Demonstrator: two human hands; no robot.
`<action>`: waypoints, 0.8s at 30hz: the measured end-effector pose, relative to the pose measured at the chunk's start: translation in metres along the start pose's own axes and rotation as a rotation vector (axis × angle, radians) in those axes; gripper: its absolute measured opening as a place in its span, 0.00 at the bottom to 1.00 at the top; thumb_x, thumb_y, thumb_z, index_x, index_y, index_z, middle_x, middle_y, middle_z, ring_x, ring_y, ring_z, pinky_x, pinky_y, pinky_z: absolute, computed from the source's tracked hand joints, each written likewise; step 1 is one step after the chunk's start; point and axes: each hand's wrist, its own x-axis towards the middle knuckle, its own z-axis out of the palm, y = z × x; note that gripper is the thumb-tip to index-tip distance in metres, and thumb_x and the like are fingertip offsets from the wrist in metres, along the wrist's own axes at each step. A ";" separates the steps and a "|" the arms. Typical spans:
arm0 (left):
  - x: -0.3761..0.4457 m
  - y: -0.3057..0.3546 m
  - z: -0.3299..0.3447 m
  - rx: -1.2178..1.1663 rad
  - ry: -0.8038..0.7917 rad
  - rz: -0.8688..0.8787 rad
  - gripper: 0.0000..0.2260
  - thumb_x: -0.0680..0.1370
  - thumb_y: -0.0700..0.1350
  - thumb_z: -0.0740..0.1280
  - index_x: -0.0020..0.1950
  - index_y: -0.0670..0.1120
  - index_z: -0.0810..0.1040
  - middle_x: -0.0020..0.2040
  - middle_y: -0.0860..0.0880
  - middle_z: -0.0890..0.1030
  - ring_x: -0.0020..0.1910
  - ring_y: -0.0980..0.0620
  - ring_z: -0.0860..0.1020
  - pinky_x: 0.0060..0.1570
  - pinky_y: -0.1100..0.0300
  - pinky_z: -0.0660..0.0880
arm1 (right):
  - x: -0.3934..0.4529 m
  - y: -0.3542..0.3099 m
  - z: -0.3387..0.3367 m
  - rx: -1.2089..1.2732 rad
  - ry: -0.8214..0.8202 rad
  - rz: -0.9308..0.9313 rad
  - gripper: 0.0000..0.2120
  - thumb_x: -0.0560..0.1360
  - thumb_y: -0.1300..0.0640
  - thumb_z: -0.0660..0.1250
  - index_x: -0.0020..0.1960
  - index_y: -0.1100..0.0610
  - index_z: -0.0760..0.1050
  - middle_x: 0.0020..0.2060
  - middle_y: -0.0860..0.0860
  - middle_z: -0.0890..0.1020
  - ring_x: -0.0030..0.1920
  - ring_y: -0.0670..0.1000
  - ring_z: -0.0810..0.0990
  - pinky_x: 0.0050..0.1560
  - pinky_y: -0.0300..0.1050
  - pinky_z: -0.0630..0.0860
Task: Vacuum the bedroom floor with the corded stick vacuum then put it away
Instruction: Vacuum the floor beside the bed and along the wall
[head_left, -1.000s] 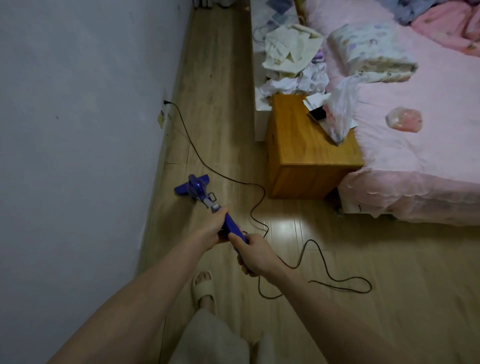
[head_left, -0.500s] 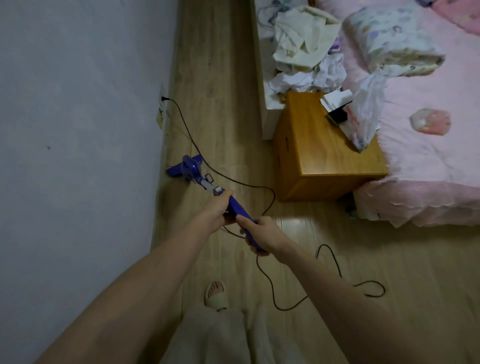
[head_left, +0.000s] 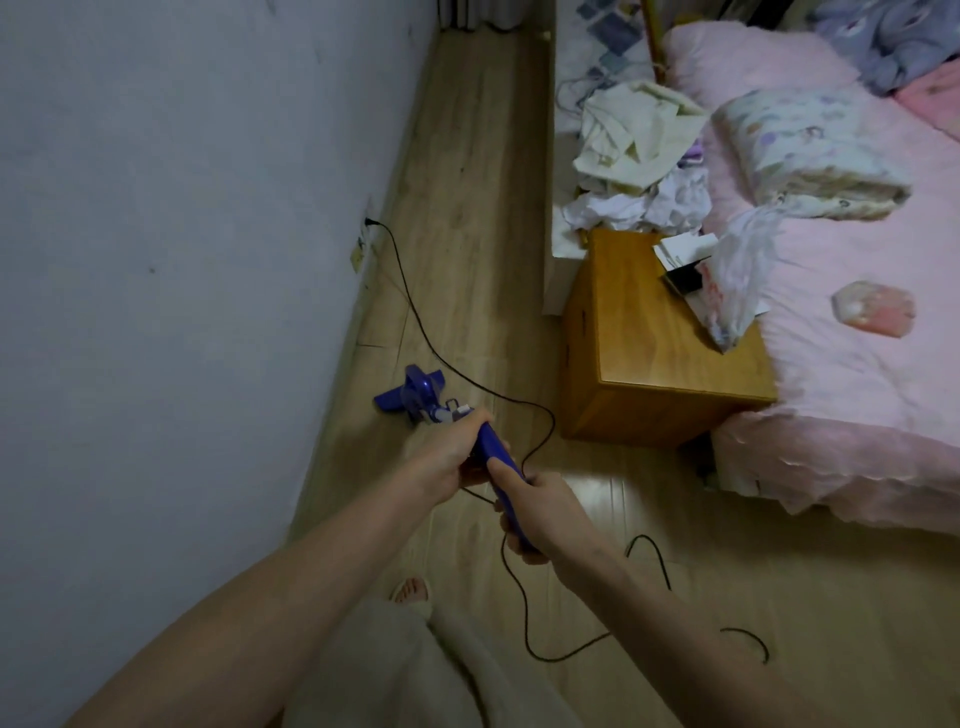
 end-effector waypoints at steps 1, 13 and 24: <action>-0.005 -0.007 0.001 0.005 -0.003 0.000 0.06 0.77 0.44 0.66 0.47 0.41 0.75 0.38 0.43 0.81 0.40 0.47 0.80 0.50 0.51 0.80 | -0.010 0.003 -0.002 0.016 -0.012 0.007 0.18 0.79 0.42 0.60 0.44 0.57 0.74 0.31 0.50 0.75 0.26 0.45 0.71 0.28 0.37 0.68; -0.011 -0.011 0.008 0.074 0.037 0.042 0.11 0.76 0.45 0.68 0.51 0.38 0.77 0.39 0.42 0.83 0.40 0.45 0.83 0.46 0.51 0.81 | -0.008 0.018 -0.002 0.123 0.005 -0.005 0.19 0.79 0.43 0.61 0.47 0.60 0.74 0.32 0.51 0.75 0.26 0.46 0.71 0.25 0.38 0.67; 0.053 0.048 -0.038 0.114 0.004 0.040 0.09 0.77 0.47 0.66 0.50 0.41 0.76 0.40 0.43 0.83 0.45 0.43 0.82 0.52 0.49 0.80 | 0.059 -0.034 0.043 0.149 0.000 0.025 0.21 0.78 0.42 0.62 0.53 0.61 0.74 0.32 0.51 0.77 0.26 0.46 0.75 0.27 0.39 0.72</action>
